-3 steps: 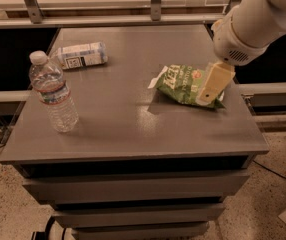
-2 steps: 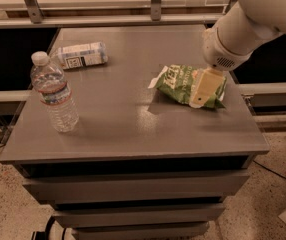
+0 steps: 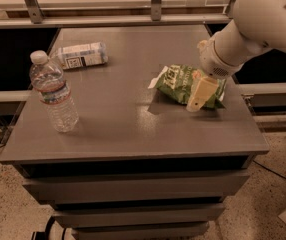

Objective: Move green jalapeno chip bag near water bottle

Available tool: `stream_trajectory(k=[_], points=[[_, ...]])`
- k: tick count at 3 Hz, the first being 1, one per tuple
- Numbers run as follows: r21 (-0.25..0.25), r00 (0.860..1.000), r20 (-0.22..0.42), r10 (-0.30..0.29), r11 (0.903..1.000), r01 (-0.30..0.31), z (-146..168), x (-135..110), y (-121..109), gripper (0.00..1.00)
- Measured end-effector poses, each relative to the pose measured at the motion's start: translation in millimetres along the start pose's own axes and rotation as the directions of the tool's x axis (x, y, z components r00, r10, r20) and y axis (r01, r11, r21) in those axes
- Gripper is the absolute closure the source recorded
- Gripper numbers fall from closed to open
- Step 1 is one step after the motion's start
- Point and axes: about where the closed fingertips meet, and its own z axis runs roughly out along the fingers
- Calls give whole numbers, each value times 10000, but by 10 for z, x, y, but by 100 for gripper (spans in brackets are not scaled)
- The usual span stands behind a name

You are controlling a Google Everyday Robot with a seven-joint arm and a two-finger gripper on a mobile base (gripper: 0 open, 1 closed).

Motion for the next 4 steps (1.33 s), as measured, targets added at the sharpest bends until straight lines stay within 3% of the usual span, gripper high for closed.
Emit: stream_trajectory(k=[1, 2, 4], points=[[-254, 9995, 276, 126, 9996, -119, 131, 105, 0, 16], [-490, 9985, 492, 230, 9986, -206, 195, 215, 32, 39], [-491, 9985, 493, 231, 9986, -206, 159, 200, 15, 87]])
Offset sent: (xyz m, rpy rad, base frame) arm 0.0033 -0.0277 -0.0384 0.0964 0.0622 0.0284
